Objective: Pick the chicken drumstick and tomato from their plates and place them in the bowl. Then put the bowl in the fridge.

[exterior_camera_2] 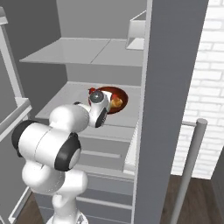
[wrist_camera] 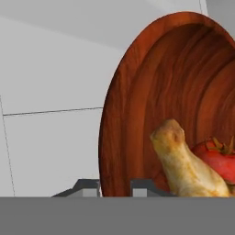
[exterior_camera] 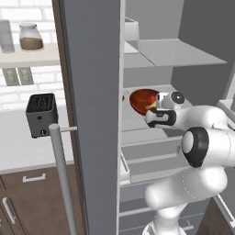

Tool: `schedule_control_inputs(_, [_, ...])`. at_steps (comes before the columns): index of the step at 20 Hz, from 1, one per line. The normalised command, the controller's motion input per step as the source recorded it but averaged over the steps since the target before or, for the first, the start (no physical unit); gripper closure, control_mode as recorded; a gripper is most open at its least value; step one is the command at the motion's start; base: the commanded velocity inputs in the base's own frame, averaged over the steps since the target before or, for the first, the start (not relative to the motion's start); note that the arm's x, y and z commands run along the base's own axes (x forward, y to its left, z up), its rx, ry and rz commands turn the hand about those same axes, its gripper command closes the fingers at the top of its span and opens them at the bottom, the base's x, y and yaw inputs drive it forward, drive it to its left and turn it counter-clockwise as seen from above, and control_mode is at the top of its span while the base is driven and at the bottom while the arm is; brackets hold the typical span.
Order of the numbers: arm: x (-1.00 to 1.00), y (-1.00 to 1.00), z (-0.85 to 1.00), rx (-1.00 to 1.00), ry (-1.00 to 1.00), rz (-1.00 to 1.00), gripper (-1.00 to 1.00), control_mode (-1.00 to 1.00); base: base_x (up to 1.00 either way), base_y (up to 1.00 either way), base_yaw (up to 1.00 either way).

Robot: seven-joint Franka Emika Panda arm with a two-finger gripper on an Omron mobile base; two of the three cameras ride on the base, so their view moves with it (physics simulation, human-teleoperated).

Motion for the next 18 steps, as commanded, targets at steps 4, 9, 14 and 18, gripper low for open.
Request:
schedule_control_inputs(4, [0.00, 0.00, 0.05, 0.00, 0.00, 0.00, -1.00, -1.00, 0.00, 0.00, 0.00])
schedule_control_inputs(9, [-0.24, 0.00, 0.51, 0.00, 0.00, -0.01, -1.00, -1.00, 0.00, 0.00, 0.00])
schedule_control_inputs(14, [-0.55, 0.14, 0.63, 0.00, 0.03, -0.12, -1.00, -1.00, 0.00, 0.00, 0.00])
schedule_control_inputs(18, [-0.63, 0.27, 0.37, 0.03, 0.08, -0.18, -1.00, -1.00, 0.00, 0.00, 0.00])
